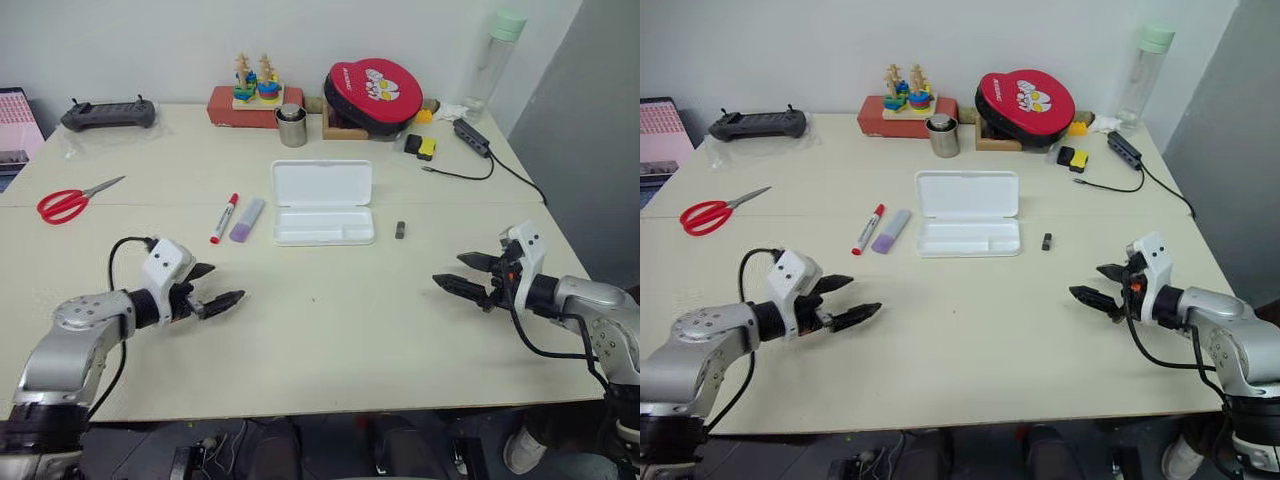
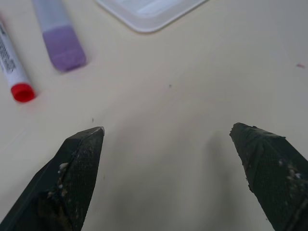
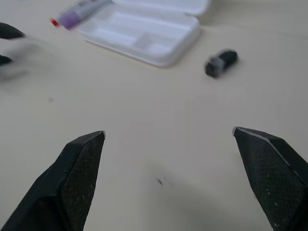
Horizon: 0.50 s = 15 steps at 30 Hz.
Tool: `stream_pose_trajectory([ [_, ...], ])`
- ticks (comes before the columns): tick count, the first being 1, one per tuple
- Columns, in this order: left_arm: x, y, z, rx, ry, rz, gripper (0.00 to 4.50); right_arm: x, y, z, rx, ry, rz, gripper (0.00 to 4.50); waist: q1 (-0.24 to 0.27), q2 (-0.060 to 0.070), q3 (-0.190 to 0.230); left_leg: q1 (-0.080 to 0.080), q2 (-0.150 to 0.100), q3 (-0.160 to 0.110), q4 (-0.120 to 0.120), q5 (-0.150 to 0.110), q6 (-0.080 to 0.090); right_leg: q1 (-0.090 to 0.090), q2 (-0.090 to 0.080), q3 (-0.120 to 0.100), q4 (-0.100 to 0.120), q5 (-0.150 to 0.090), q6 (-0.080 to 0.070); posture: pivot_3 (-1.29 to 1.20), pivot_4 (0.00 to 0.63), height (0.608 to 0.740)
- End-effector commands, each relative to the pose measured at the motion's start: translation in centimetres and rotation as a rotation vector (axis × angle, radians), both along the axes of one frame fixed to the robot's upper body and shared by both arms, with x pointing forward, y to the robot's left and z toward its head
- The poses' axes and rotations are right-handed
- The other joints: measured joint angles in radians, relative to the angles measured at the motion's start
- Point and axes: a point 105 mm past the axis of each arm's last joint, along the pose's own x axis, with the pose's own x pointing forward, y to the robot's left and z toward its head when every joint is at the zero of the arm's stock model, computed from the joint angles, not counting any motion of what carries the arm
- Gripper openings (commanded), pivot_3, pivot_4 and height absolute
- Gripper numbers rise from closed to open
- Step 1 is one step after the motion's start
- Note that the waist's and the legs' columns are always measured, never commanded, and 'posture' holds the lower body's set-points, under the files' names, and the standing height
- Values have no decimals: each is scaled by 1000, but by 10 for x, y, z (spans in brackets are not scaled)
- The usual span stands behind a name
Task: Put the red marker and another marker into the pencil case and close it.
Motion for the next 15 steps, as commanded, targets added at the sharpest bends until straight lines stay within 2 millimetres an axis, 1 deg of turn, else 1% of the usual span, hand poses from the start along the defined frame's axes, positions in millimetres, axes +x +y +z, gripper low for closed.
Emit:
stream_pose_trajectory([
  [1,22,-35,6,26,-65,-121,4500,-1,33,42,48,-163,137,4468,1,0,0,0,0,0,1,0,0,0,1,0,0,1,0,0,150,740],
  [3,30,-46,7,27,-78,-151,4500,1,41,47,52,-183,153,4468,0,-1,-1,-1,1,-1,2,0,0,0,2,1,0,2,0,0,150,740],
  [5,45,-61,9,33,-97,-186,4500,3,52,51,56,-205,180,4468,0,-1,-1,-1,1,-1,2,0,1,0,2,1,0,2,0,0,150,740],
  [7,54,-74,10,32,-102,-224,4500,4,59,54,55,-222,192,4468,3,0,0,-1,0,-2,2,0,1,0,2,0,0,3,-1,0,150,740],
  [12,73,-101,18,-3,-130,-285,4500,6,67,58,63,-248,193,4468,2,0,-1,-3,0,-3,3,0,1,0,3,0,1,4,-4,0,150,740],
  [15,79,-111,12,37,-114,-319,4500,6,70,59,68,-256,187,4468,1,0,-1,-3,1,-3,2,0,1,0,3,0,1,4,-4,0,150,740],
])
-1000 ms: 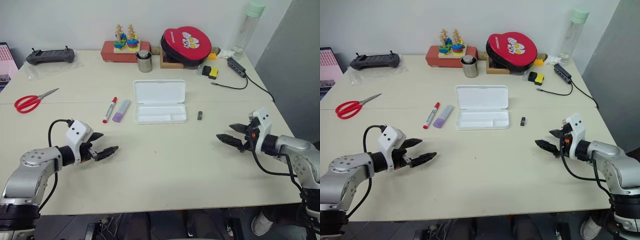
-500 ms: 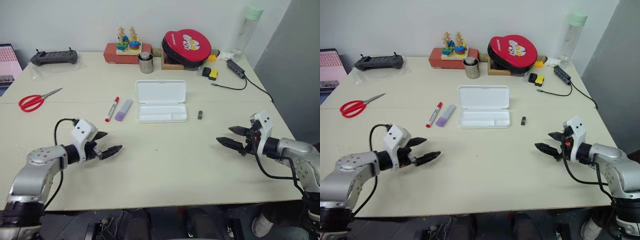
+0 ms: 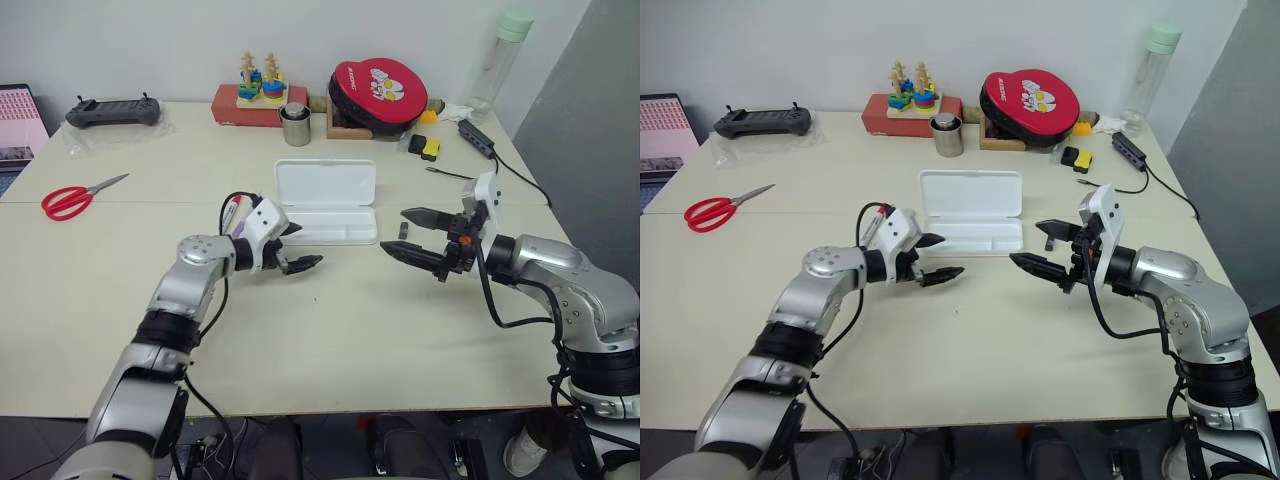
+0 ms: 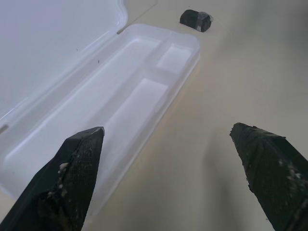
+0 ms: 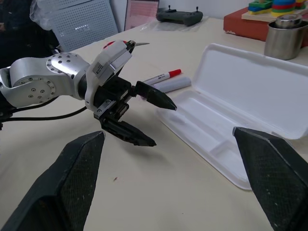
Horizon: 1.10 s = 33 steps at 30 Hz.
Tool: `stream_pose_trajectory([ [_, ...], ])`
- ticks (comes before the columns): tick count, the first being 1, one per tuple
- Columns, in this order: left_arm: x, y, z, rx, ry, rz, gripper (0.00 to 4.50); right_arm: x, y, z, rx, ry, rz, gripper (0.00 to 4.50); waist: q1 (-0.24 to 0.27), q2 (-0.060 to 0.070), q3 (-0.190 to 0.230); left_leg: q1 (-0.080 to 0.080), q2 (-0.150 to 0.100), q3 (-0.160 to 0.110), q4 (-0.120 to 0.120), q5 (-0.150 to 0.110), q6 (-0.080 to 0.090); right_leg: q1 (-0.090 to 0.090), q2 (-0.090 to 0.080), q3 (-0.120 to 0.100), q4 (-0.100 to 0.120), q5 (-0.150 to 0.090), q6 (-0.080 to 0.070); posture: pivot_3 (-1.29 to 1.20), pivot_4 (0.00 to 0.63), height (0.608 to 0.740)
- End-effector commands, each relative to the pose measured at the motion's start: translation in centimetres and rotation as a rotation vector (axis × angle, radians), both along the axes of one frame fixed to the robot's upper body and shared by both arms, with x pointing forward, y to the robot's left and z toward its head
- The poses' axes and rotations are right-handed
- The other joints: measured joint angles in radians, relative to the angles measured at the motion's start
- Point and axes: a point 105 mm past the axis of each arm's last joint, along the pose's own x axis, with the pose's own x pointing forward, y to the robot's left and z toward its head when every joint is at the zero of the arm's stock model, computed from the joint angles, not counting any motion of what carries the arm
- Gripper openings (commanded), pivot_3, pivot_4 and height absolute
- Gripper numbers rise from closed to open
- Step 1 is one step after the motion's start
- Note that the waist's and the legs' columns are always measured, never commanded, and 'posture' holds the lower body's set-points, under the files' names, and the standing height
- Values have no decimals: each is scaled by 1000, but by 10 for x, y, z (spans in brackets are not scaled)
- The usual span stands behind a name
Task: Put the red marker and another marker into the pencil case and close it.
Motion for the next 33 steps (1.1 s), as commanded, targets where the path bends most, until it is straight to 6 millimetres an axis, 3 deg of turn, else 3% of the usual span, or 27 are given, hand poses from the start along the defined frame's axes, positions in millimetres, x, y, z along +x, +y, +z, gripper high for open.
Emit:
stream_pose_trajectory([
  [1,7,-15,0,73,-26,-62,4500,-2,6,14,11,-69,1,4468,0,0,0,0,0,0,0,0,0,0,0,0,0,0,0,0,150,740],
  [3,10,-19,-5,112,-17,-75,4500,-1,7,14,13,-73,-6,4468,-1,0,0,0,0,0,0,0,0,0,0,0,0,0,0,0,150,740],
  [7,11,-26,-16,171,15,-112,3926,0,7,16,17,-81,-25,4500,-1,0,0,0,0,0,1,0,0,0,0,0,1,0,0,0,150,740],
  [14,17,-31,-23,248,-25,-119,2361,3,4,18,23,-92,-52,4500,-1,0,0,0,-1,0,3,0,0,0,0,0,5,0,0,0,150,740],
  [24,23,-32,-11,204,-132,-94,223,4,2,18,28,-99,-54,4500,-3,0,0,1,-1,-1,11,1,1,0,0,0,13,-2,3,0,150,740],
  [30,14,-33,-10,186,-171,-159,61,4,2,20,27,-102,-43,4500,-3,0,0,1,-1,-1,11,1,1,0,0,0,13,-2,2,0,150,740],
  [33,-9,-33,-6,154,-163,-306,61,1,2,22,22,-104,-21,4500,-4,0,0,1,-1,-1,10,1,1,0,0,0,13,-1,1,0,150,740],
])
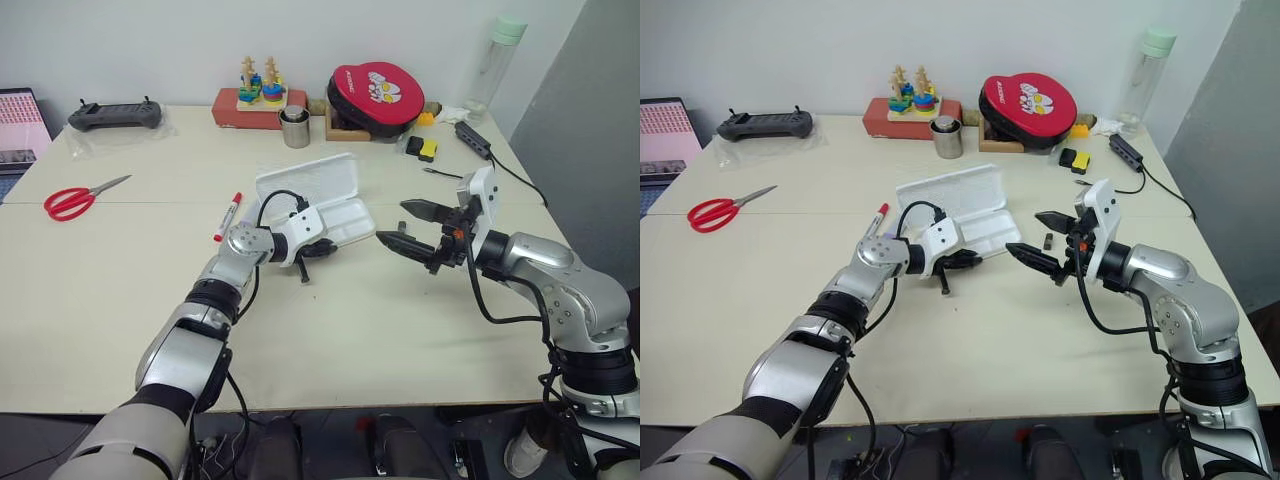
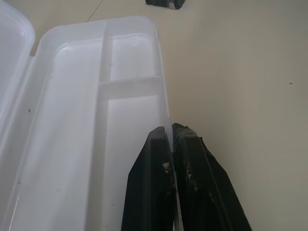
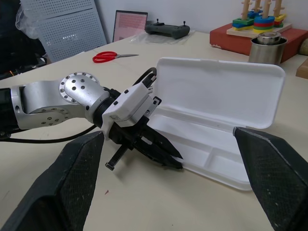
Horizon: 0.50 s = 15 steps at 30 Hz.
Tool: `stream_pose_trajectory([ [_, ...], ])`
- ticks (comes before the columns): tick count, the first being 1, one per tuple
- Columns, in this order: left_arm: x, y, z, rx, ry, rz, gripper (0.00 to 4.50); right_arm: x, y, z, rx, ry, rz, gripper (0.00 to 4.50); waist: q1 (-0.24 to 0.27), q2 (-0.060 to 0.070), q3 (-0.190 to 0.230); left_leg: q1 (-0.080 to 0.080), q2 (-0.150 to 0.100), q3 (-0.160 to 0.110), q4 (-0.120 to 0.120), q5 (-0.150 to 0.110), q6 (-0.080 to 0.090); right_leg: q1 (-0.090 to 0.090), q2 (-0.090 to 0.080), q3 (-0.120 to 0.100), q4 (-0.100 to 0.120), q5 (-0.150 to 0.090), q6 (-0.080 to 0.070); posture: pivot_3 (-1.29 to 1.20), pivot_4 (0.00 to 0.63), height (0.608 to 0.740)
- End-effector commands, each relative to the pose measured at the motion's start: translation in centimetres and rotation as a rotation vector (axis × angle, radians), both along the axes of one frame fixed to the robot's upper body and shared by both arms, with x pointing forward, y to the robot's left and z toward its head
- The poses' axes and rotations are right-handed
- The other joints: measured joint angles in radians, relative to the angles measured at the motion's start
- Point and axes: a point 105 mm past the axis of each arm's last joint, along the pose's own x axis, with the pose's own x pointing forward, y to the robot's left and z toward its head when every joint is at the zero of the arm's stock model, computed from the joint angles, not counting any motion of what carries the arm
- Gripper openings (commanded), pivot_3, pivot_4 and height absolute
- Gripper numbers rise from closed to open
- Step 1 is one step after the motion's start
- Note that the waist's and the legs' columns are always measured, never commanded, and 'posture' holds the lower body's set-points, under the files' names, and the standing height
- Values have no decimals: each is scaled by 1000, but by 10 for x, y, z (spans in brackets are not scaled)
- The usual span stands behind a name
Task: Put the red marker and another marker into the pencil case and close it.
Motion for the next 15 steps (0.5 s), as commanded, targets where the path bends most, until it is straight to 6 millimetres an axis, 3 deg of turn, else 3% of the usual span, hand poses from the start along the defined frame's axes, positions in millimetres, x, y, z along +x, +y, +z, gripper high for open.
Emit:
stream_pose_trajectory([
  [1,-24,-3,20,-49,-26,-178,61,-5,-2,18,2,-71,27,4500,-2,0,0,0,0,0,0,0,0,0,0,0,0,0,-1,0,150,740],
  [7,-62,12,8,44,67,-337,61,-22,1,13,-25,-53,134,4500,-2,0,0,0,1,0,0,0,0,0,0,-1,1,0,-2,0,150,740],
  [15,-66,20,1,112,80,-337,61,-28,5,2,-69,-25,187,4500,0,0,0,0,0,-1,2,0,0,0,0,0,1,-2,2,0,150,740],
])
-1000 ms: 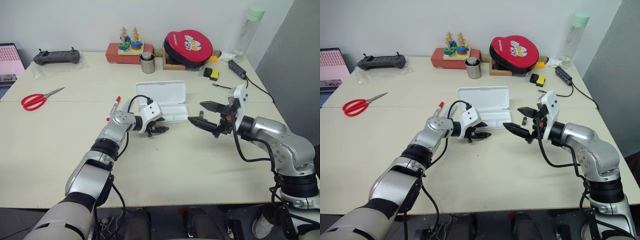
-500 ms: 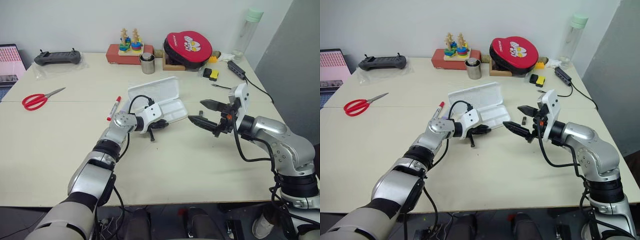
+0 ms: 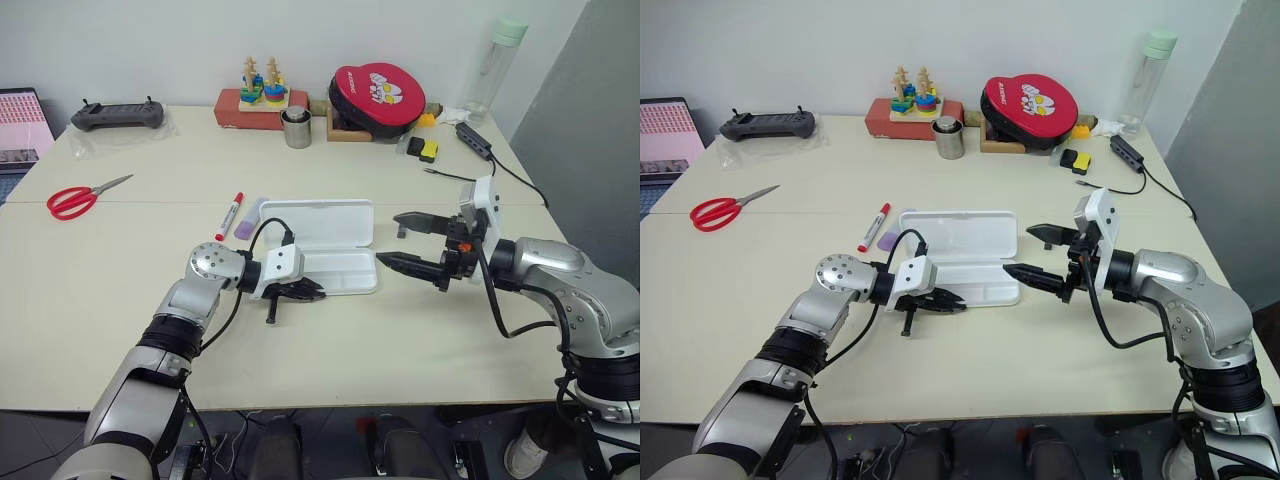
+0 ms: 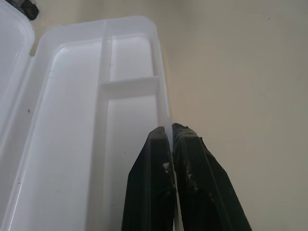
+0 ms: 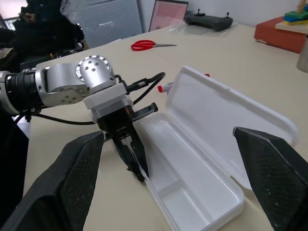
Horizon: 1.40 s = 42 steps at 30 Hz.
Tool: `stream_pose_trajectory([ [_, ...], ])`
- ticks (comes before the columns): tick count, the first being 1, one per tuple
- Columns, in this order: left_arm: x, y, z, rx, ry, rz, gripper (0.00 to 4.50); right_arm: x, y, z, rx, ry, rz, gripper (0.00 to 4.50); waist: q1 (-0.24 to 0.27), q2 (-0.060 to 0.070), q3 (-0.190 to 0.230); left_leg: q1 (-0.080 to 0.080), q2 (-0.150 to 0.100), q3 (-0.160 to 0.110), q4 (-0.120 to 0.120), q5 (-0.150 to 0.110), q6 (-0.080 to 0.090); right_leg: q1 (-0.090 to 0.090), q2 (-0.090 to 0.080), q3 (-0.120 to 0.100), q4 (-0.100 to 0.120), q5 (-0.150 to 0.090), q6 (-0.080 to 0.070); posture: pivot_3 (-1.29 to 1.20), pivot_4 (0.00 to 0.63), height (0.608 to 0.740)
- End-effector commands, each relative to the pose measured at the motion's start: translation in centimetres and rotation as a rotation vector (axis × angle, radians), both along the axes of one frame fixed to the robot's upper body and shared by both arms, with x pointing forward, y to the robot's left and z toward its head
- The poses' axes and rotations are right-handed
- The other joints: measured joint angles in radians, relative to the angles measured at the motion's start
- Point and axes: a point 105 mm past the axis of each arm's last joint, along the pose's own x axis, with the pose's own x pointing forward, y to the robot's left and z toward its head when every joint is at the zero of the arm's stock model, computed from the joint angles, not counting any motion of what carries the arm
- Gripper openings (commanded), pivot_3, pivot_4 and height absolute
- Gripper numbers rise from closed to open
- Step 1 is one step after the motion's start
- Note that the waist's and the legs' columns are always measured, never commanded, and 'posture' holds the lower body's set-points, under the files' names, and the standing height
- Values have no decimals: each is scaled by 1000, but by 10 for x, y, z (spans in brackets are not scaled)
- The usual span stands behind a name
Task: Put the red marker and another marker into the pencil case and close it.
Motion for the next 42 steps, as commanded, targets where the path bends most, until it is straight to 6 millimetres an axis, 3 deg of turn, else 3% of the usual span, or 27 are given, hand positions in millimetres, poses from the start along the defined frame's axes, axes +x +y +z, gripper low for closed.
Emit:
stream_pose_trajectory([
  [1,-1,-4,11,8,-44,-37,61,-4,2,6,-7,-40,24,4500,-1,0,0,0,0,0,0,0,0,0,0,0,0,0,0,0,150,740],
  [2,-1,-3,11,13,-42,-41,542,-3,2,7,-7,-40,24,4500,-1,0,0,0,0,0,0,0,0,0,0,0,0,0,0,0,150,740],
  [7,-1,-4,20,-31,-37,-29,1604,-3,2,8,-2,-42,28,4500,-1,0,0,0,0,0,0,0,0,0,0,0,0,0,-1,0,150,740],
  [11,0,-10,53,-211,-33,29,2588,-4,4,12,22,-45,42,4500,-1,0,0,0,0,0,0,0,0,0,0,0,0,0,-1,0,150,740],
  [15,3,1,87,-400,-33,183,3443,-4,6,19,47,-65,47,4500,-1,0,0,0,1,0,0,0,0,0,0,0,0,0,-1,0,150,740],
  [18,10,26,118,-577,-57,359,4056,0,10,33,93,-104,31,4500,-7,0,0,0,1,0,0,0,0,0,0,0,0,0,0,0,150,740],
  [20,18,55,136,-694,-95,530,4424,4,16,43,110,-133,26,4500,-12,0,0,0,1,-1,0,0,0,0,1,0,1,0,0,0,150,740],
  [24,32,99,153,-834,-184,790,4495,18,28,60,154,-175,-10,4500,-17,0,0,1,1,-1,0,0,1,0,1,-1,1,0,0,0,150,740],
  [26,47,120,147,-821,-227,965,4495,22,33,67,176,-191,-10,4500,-14,0,0,1,1,-1,0,0,1,0,1,0,1,0,0,0,150,740],
  [29,62,133,123,-696,-235,1125,4495,26,38,72,189,-201,-6,4500,1,0,0,1,1,-1,0,0,1,1,1,0,0,0,0,0,150,740],
  [33,79,151,74,-551,-159,1321,4495,28,45,74,198,-211,6,4500,4,0,0,1,0,-1,-1,0,1,0,1,0,0,1,-2,0,150,740],
  [37,88,153,47,-491,-120,1381,4495,27,47,69,199,-202,17,4500,4,0,0,0,1,-1,-1,0,1,-1,1,-1,0,1,-2,0,150,740],
  [42,94,153,28,-452,-82,1411,4495,26,45,65,193,-191,12,4500,3,-1,0,0,0,-1,-1,0,1,0,1,-1,0,2,-3,0,150,740],
])
